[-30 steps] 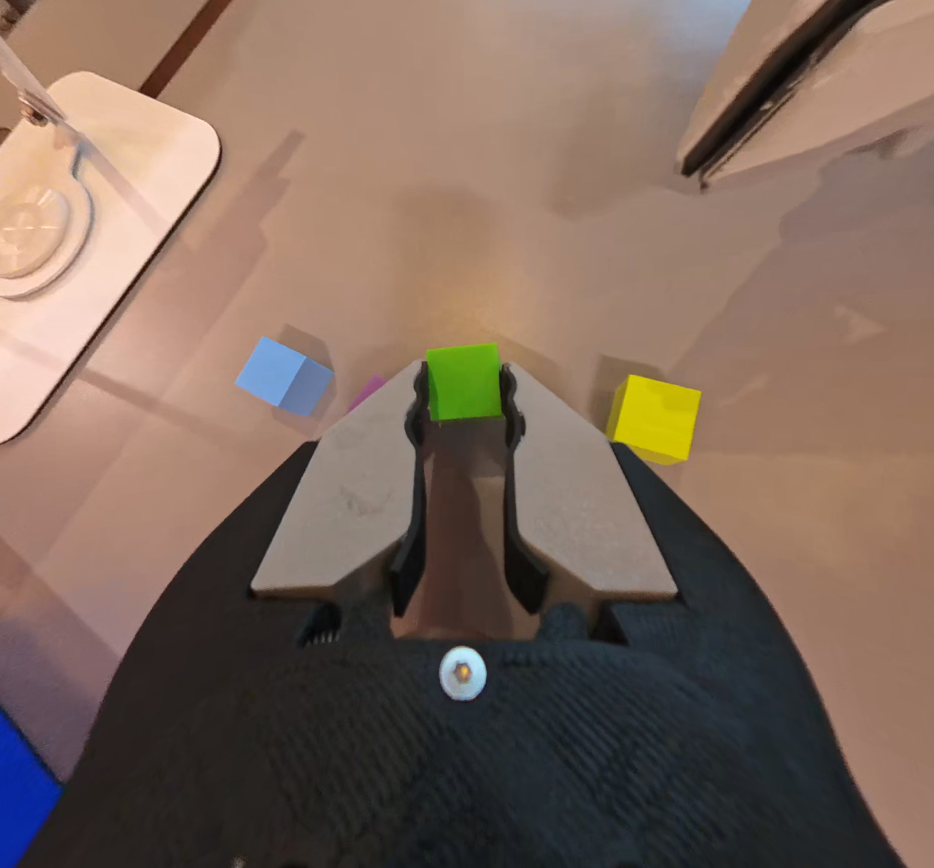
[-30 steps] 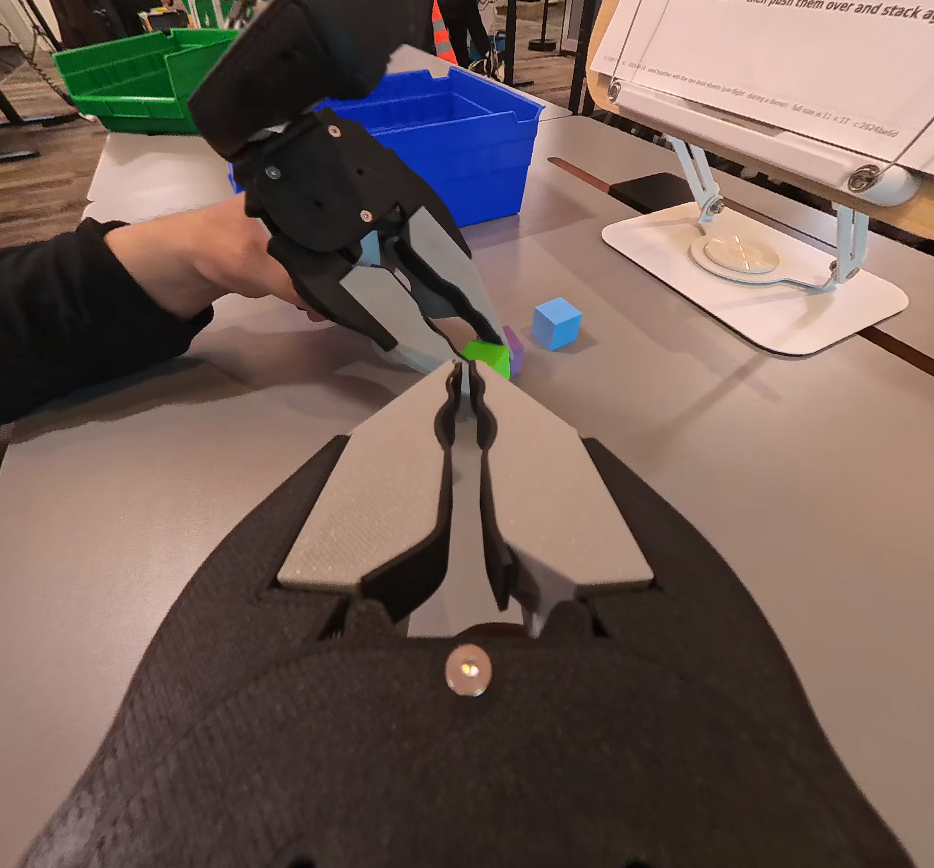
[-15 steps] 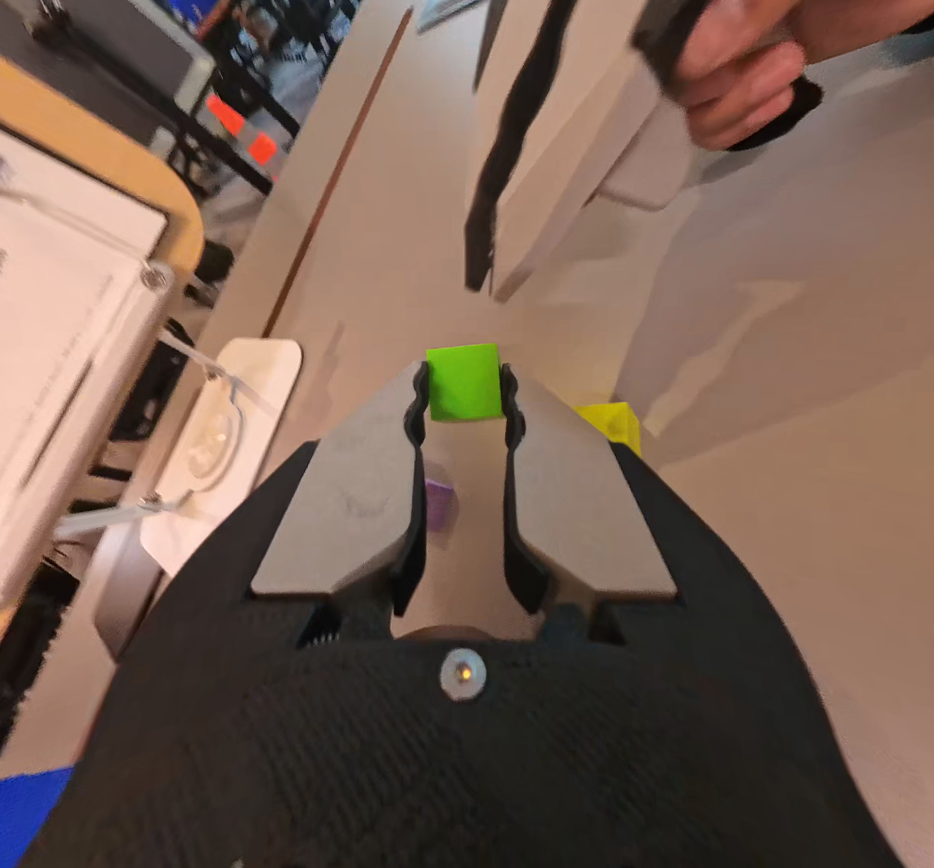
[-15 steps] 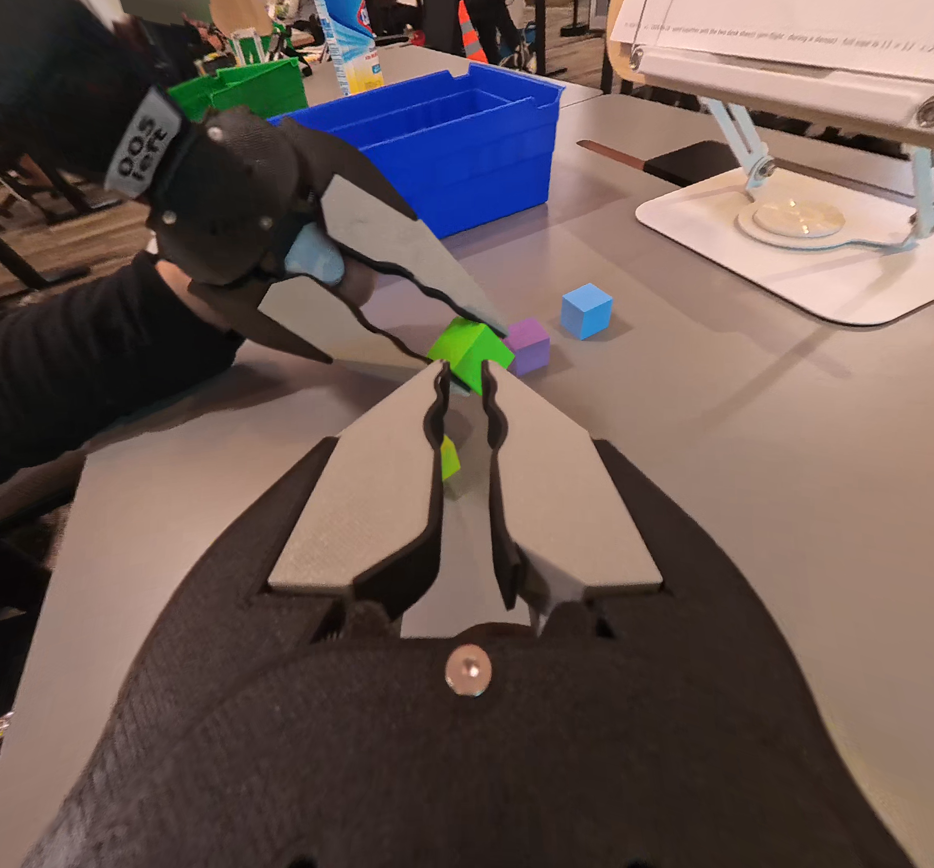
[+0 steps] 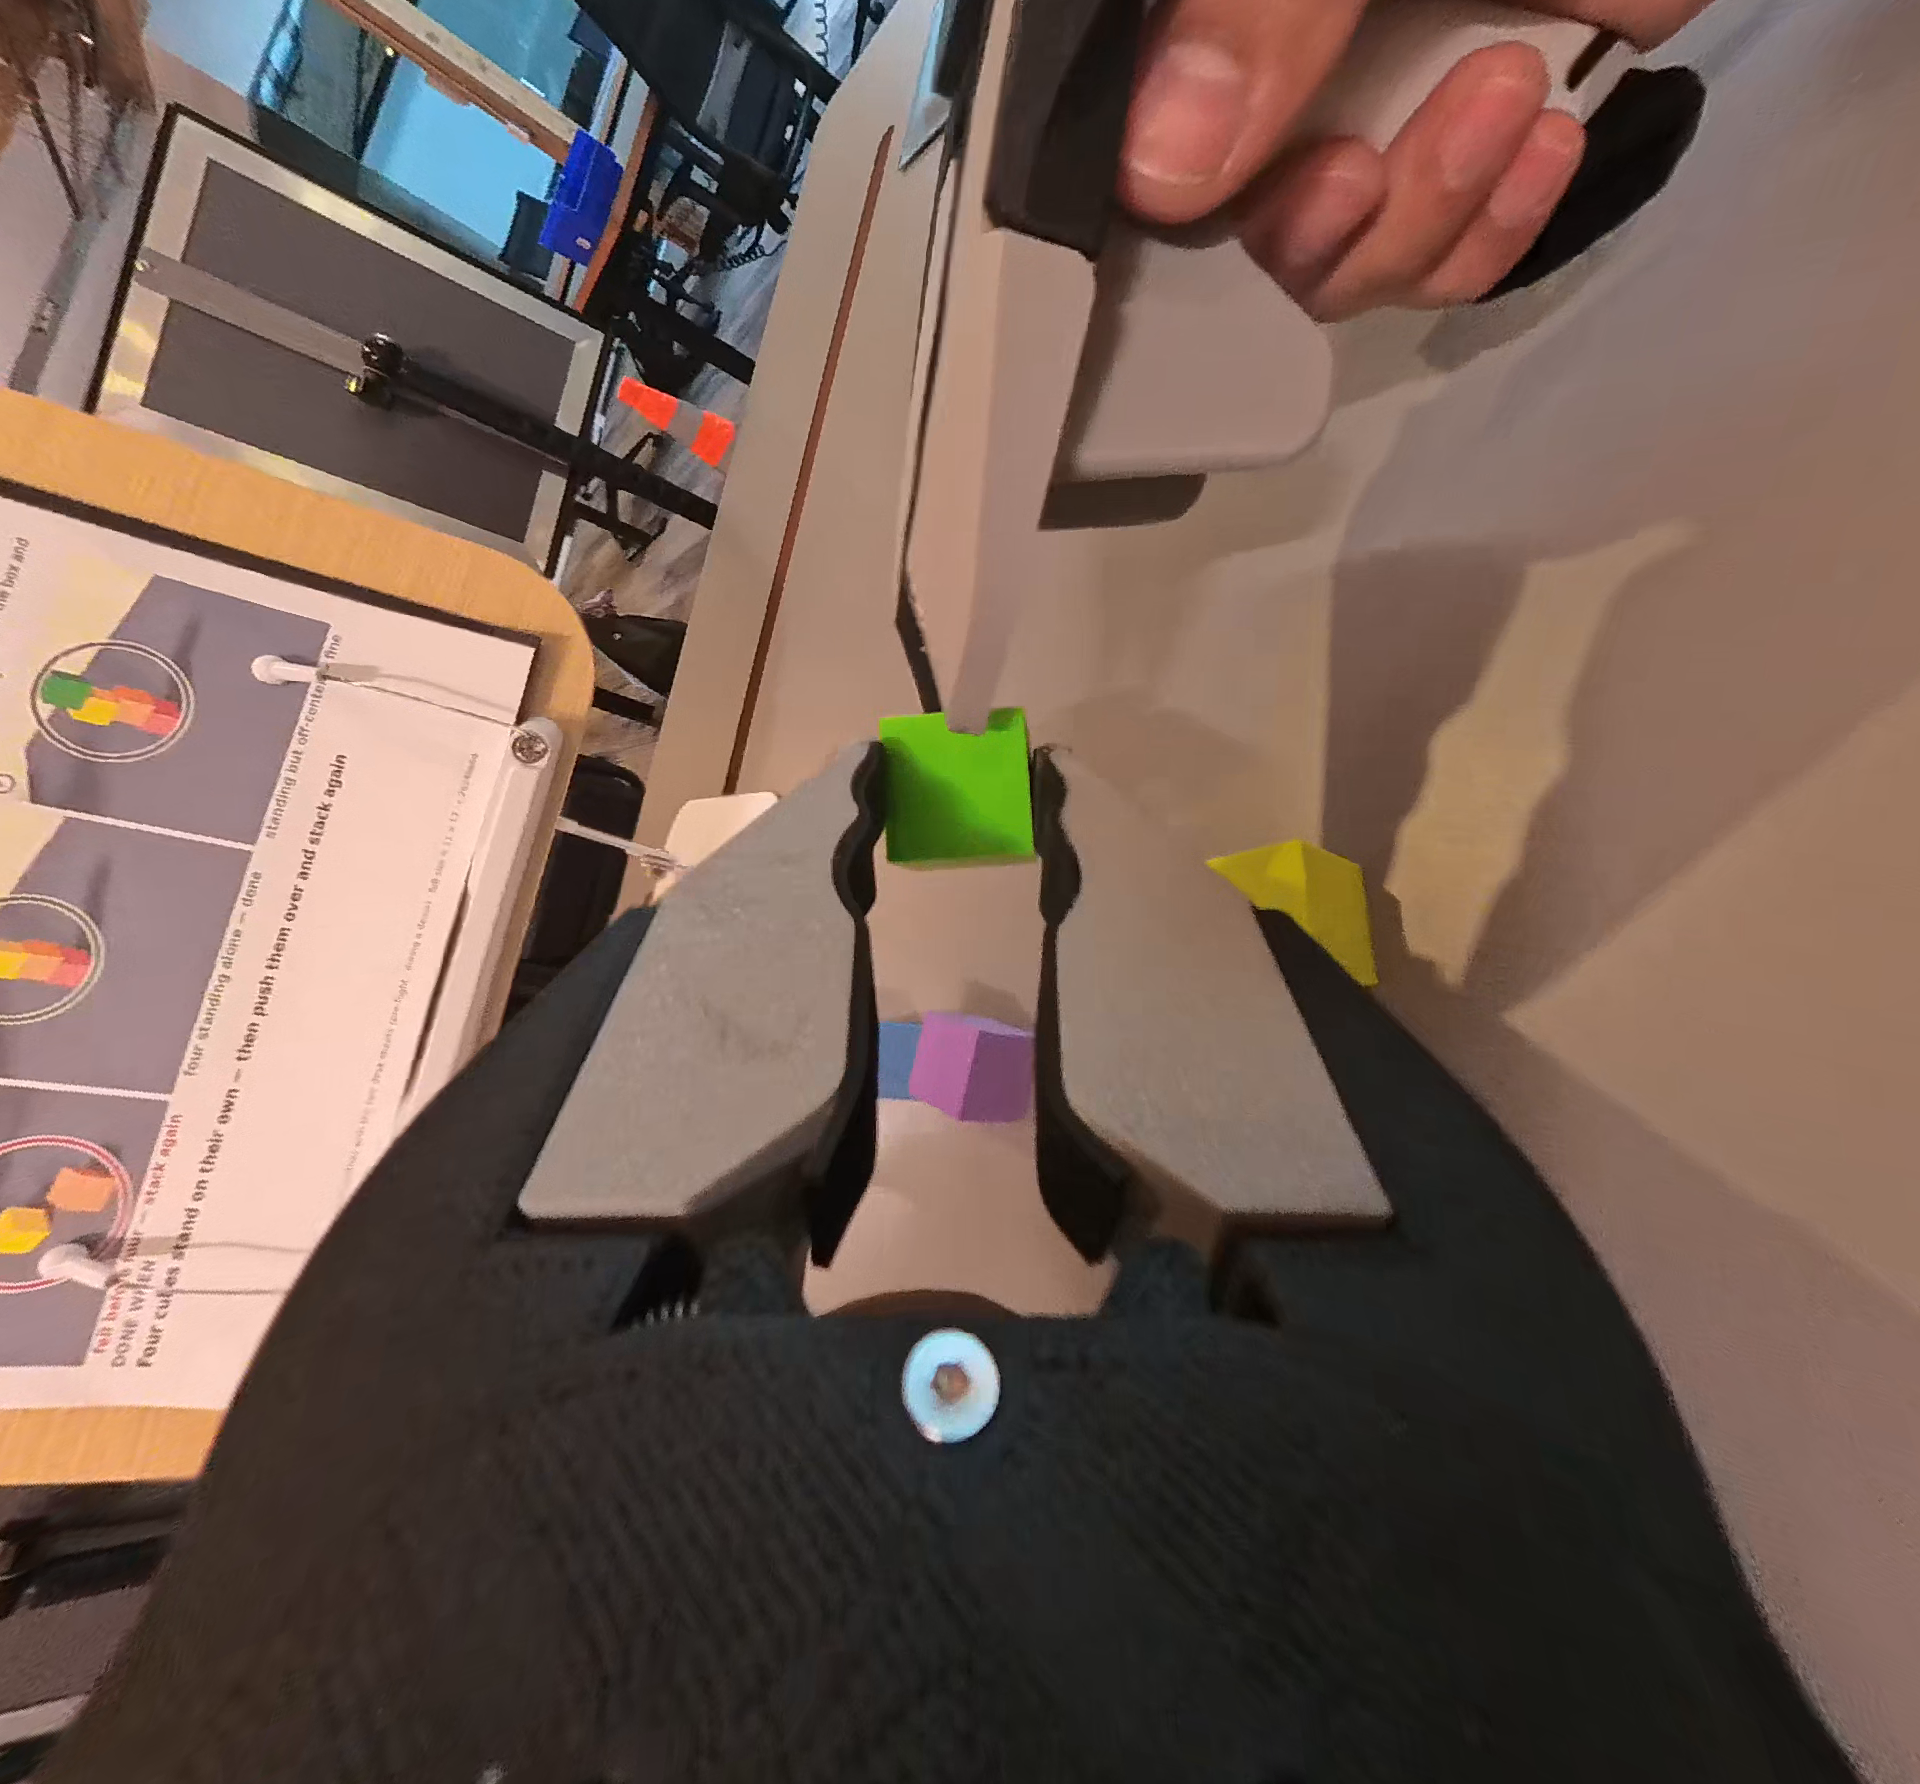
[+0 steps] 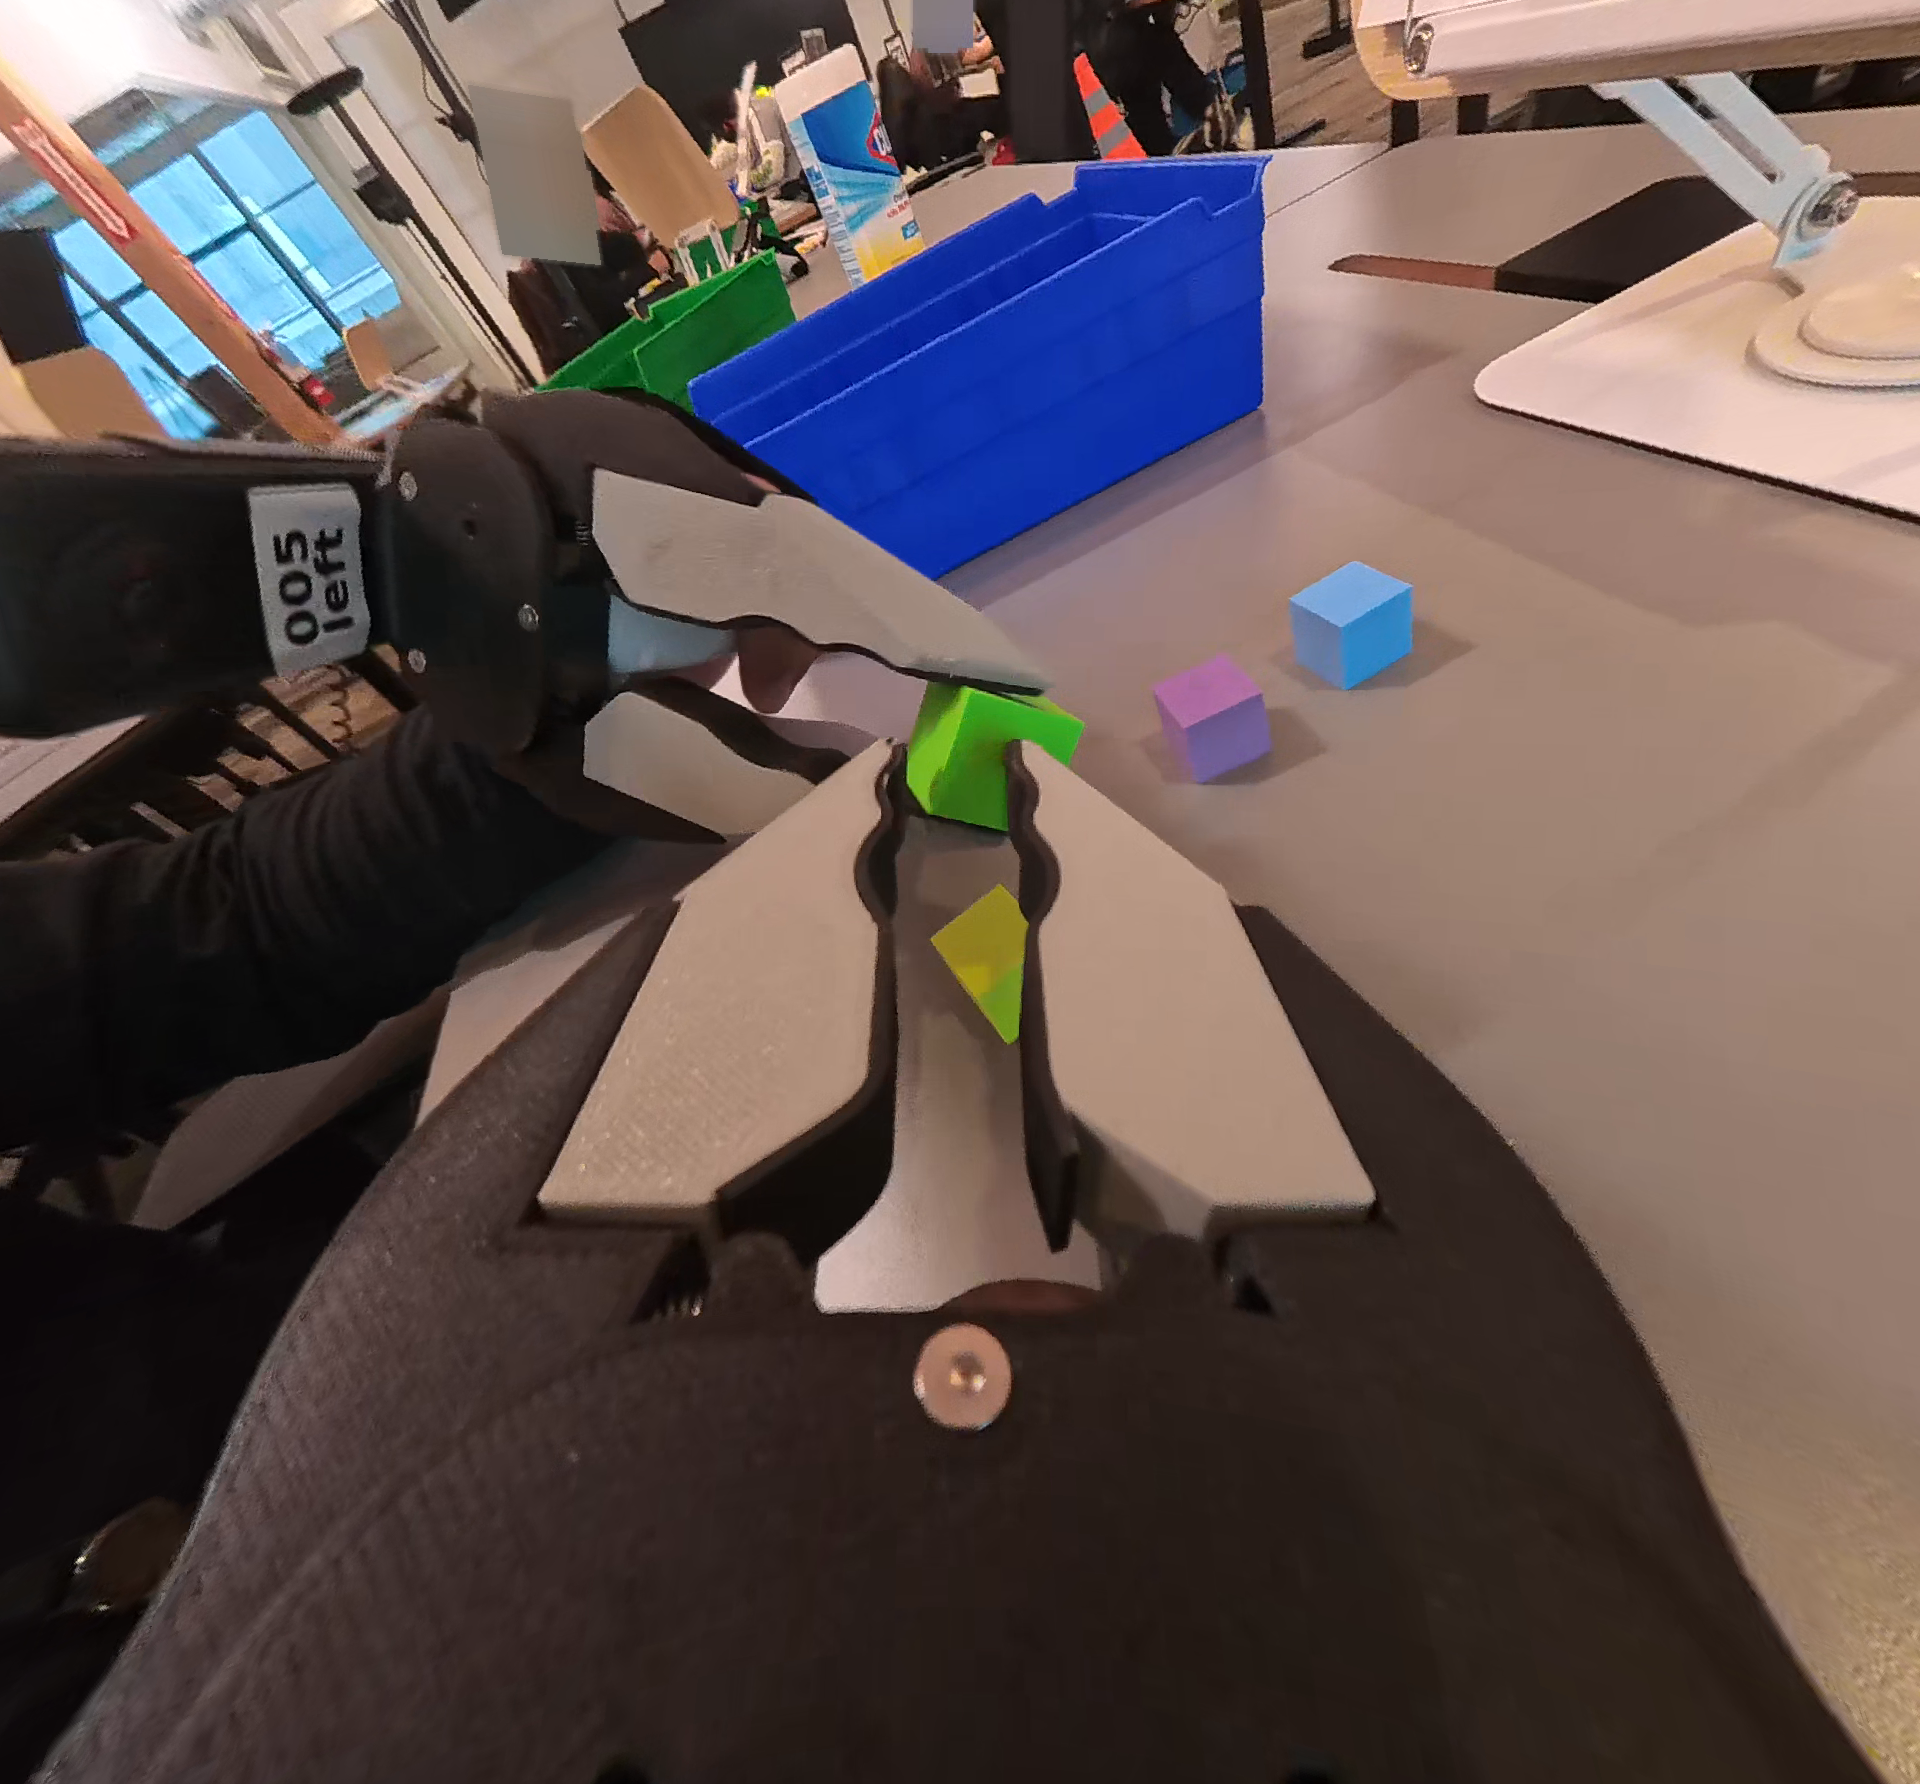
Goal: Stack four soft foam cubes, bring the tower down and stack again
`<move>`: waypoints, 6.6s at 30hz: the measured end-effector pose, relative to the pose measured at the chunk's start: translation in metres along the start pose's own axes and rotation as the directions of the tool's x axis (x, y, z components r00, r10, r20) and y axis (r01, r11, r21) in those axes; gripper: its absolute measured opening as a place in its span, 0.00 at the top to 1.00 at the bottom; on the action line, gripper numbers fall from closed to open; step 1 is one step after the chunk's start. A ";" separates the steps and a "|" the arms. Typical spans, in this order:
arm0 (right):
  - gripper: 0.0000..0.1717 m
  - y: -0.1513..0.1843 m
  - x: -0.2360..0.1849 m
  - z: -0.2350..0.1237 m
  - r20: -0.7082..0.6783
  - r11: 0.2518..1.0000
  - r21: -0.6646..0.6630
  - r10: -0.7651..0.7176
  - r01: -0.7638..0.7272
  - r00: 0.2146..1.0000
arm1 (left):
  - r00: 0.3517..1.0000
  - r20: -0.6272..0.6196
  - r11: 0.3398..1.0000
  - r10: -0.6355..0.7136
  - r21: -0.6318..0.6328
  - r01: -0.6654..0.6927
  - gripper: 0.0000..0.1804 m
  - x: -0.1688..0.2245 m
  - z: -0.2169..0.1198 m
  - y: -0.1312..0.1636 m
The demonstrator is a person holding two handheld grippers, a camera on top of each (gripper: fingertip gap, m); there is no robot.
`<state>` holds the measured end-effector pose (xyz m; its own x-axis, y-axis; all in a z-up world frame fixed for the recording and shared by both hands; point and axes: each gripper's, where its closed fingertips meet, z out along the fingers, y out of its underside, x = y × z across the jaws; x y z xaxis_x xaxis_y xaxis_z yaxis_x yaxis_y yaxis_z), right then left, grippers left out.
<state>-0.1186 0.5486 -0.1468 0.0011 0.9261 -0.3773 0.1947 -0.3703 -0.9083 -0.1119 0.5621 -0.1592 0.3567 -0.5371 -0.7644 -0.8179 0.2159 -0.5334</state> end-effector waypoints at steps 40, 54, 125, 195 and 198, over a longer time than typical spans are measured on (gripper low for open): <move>0.79 -0.003 -0.019 0.000 0.246 0.981 0.017 0.185 -0.195 0.952 | 1.000 -0.011 0.988 0.008 0.157 -0.006 0.86 0.002 -0.019 -0.036; 0.85 -0.002 -0.021 -0.002 0.285 0.974 0.009 0.213 -0.225 0.934 | 0.999 -0.031 0.986 -0.012 0.165 0.017 0.86 0.005 -0.017 -0.036; 0.85 -0.024 -0.013 -0.024 0.191 0.987 0.089 0.112 -0.131 0.975 | 0.812 -0.495 0.948 -0.310 -0.101 0.301 0.96 0.044 0.014 0.036; 0.85 0.071 -0.006 0.021 0.218 0.376 -0.839 -0.429 0.393 0.877 | 0.821 0.087 0.800 -0.564 -0.190 0.570 0.94 -0.047 0.000 0.094; 0.85 0.070 -0.005 0.020 0.204 0.373 -0.845 -0.436 0.383 0.877 | 0.821 0.087 0.800 -0.565 -0.186 0.570 0.94 -0.048 0.000 0.093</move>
<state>-0.1249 0.5168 -0.2128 -0.2843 0.9583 0.0282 0.9020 0.2774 -0.3308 -0.2051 0.6077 -0.1720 0.7941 -0.4916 -0.3575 -0.5348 -0.2855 -0.7953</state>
